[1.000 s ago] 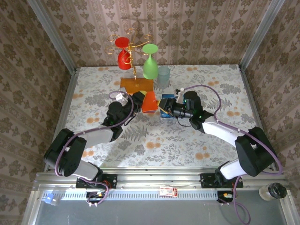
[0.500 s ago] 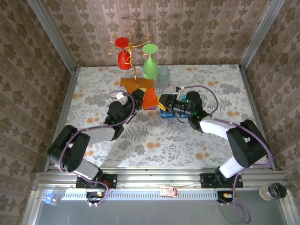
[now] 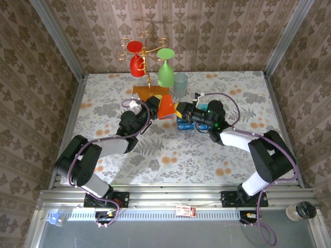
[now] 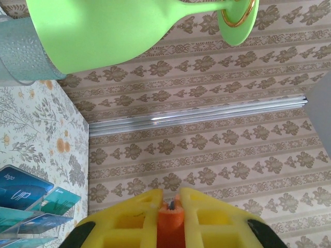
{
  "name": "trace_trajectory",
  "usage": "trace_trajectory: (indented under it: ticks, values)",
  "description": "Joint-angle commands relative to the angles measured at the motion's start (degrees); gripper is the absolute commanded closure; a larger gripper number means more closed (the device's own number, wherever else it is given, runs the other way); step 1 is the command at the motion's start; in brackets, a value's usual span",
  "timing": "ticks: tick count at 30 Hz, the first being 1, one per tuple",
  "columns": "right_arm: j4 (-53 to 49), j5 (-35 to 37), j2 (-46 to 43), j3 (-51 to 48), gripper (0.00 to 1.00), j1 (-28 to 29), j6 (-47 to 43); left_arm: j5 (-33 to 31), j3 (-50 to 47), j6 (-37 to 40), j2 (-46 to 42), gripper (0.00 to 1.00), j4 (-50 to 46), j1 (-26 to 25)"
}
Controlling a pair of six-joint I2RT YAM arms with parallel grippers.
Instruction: Put the credit cards into the card holder
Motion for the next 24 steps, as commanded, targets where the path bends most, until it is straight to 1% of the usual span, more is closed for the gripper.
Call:
trace_trajectory:
  ticks: [1, 2, 3, 4, 5, 6, 9, 12, 13, 15, 22, 24]
  values:
    - [3.9, -4.5, 0.8, 1.4, 0.83, 1.0, 0.7, 0.7, 2.5, -0.9, 0.7, 1.00, 3.1, -1.3]
    - [4.1, -4.5, 0.9, 1.4, 0.82, 1.0, 0.9, 0.8, 2.6, -0.8, 0.8, 1.00, 3.1, -1.4]
    - [4.3, -4.7, 1.0, 1.4, 0.85, 1.0, 1.0, 0.7, 2.5, -0.8, 0.7, 1.00, 3.1, -1.5]
    - [4.7, -4.7, 0.9, 1.4, 0.93, 1.0, 1.2, 0.7, 2.5, -0.7, 0.7, 1.00, 3.1, -1.6]
    - [5.0, -4.8, 1.0, 1.4, 0.98, 1.0, 1.4, 0.8, 2.4, -0.7, 0.8, 1.00, 3.1, -1.6]
    - [5.1, -4.8, 1.1, 1.2, 1.00, 1.0, 1.5, 0.7, 2.3, -0.6, 0.8, 1.00, 3.0, -1.6]
    - [5.4, -4.9, 1.0, 0.8, 1.00, 1.0, 1.5, 0.9, 1.8, -0.2, 0.8, 0.99, 2.9, -1.6]
    - [4.9, -4.5, 0.7, -0.3, 1.00, 0.8, 0.9, 1.6, 1.1, 1.6, -0.2, 0.82, 1.6, -1.3]
    - [4.7, -4.4, 0.4, -0.8, 1.00, 0.7, 0.5, 1.8, 0.7, 2.6, -0.8, 0.75, 0.7, -1.1]
    - [4.1, -4.1, -0.1, -1.7, 1.00, 0.6, -0.1, 2.4, -0.2, 4.7, -2.5, 0.63, -1.9, -0.4]
    - [1.2, -3.6, -1.6, -4.2, 1.00, -0.4, -3.0, 4.1, -5.1, 11.8, -10.6, 0.47, -12.8, 3.3]
    - [0.9, -3.6, -1.8, -4.9, 1.00, -0.4, -3.3, 4.8, -5.8, 14.3, -13.3, 0.45, -17.7, 4.5]
